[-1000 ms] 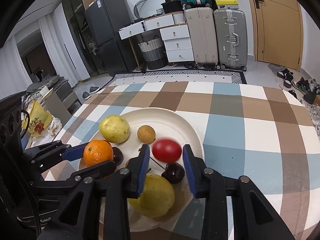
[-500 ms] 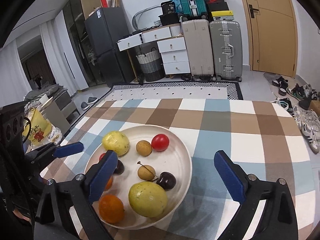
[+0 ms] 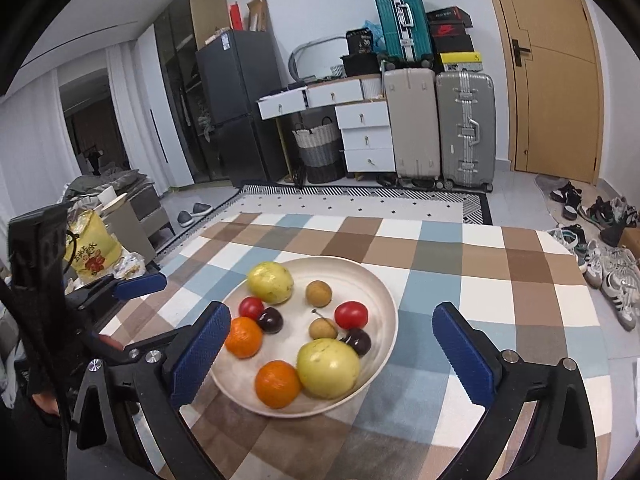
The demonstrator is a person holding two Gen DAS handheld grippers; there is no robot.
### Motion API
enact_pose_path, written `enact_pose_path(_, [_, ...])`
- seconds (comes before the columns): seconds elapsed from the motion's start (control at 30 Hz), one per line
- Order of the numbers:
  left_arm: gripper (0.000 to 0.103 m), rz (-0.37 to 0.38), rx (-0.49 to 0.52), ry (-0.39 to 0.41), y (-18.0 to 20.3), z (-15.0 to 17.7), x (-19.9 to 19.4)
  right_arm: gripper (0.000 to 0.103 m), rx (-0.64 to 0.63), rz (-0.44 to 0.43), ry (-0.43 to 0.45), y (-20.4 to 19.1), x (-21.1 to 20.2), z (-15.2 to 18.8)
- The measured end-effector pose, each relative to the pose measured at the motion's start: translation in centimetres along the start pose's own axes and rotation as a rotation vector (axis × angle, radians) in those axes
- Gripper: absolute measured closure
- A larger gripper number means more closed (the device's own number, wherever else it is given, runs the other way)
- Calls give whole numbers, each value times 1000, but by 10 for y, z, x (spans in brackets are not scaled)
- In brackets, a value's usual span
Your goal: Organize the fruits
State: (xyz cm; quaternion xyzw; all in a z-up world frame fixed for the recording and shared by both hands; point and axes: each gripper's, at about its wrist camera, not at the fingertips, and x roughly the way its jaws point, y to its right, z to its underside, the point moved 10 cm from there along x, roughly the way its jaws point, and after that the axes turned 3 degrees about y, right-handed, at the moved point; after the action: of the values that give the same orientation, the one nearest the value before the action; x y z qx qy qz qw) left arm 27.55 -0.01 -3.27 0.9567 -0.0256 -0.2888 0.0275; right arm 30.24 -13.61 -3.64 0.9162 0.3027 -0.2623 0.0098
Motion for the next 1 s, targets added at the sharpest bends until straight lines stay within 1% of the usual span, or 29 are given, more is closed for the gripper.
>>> enact_pose_path(0.1, [0, -23, -5, 25, -8, 7, -15, 0, 5, -22, 16, -8, -15, 11])
enact_pose_path(0.3, [1, -31, -17, 60, -19, 23, -34, 0, 1, -24, 58, -18, -34, 34])
enact_pose_path(0.37, [1, -18, -28, 63, -20, 31, -38, 0, 2, -32, 60, -22, -35, 41])
enact_pose_path(0.5, [1, 10, -70, 105, -18, 34, -43, 0, -34, -49, 74, -34, -35, 53])
enact_pose_path(0.6, [0, 10, -60, 135, -12, 33, -47, 0, -59, -45, 72, -39, -32, 56])
enact_pose_path(0.8, [1, 13, -61, 186, -8, 28, -53, 0, -76, -18, 107, -40, -34, 56])
enact_pose_path(1.0, [0, -2, -66, 179, -10, 31, -47, 0, -74, 3, 131, -37, -38, 53])
